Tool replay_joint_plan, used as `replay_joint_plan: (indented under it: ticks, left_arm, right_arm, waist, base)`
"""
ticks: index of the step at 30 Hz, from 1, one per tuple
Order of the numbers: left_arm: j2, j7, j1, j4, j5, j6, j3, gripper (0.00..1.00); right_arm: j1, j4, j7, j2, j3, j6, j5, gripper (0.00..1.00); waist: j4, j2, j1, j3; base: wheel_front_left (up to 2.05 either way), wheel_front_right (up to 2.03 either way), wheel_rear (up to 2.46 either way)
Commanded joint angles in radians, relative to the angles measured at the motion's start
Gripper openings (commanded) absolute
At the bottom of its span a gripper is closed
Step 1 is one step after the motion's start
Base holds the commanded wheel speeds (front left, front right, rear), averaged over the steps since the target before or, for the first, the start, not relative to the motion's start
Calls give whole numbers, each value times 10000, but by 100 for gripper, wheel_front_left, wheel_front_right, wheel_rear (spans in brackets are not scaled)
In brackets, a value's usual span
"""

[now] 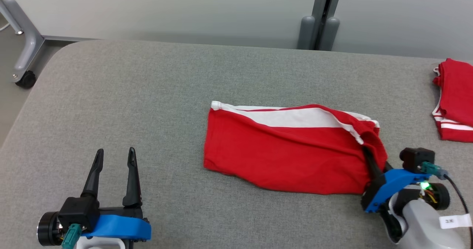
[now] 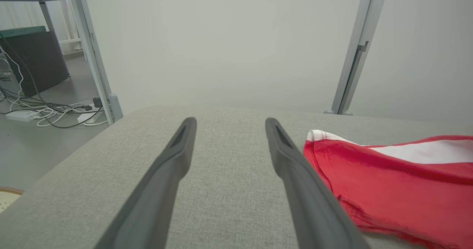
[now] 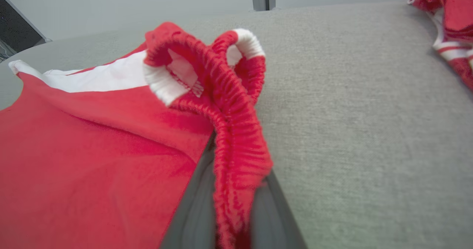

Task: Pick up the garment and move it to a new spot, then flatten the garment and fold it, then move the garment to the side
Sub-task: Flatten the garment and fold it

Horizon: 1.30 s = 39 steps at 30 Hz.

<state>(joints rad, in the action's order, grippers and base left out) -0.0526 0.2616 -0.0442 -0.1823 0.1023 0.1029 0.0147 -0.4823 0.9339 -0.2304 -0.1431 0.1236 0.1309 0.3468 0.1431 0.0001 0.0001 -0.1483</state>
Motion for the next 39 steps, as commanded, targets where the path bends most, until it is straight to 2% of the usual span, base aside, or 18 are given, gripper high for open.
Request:
replay_joint_plan:
  ticks: [1, 8, 13, 27, 33, 39]
  left_arm:
    - [15, 46, 48, 28, -69, 27, 0, 100]
    - [18, 46, 226, 62, -83, 68, 98, 100]
    - [23, 46, 350, 68, -86, 81, 106, 100]
    - [27, 46, 265, 7, -19, 65, -82, 100]
    - [28, 46, 114, -8, 70, 25, -154, 100]
    - [27, 46, -71, -52, 188, -23, -346, 100]
  right_arm:
    - [136, -83, -61, -332, 19, -2, 133, 0]
    - [662, -595, 339, -1897, 33, -1, 801, 0]
    - [831, -1105, 794, -2312, 37, -1, 1187, 0]
    - [481, -3439, 2171, -1679, 831, -1, 1524, 0]
    - [42, -4102, 2652, -1011, 1159, -1, 1394, 0]
    - [-344, -4073, 2878, -198, 1406, -1, 1105, 0]
  waist:
    - [-133, -1, -1, 117]
    - [-476, -1, -1, 333]
    - [-632, -1, -1, 430]
    - [-668, -1, -1, 422]
    - [-627, -1, -1, 260]
    - [-476, -1, -1, 75]
  base:
    - [0, 0, 0]
    - [0, 0, 0]
    - [0, 0, 0]
    - [0, 0, 0]
    - [0, 0, 0]
    - [0, 0, 0]
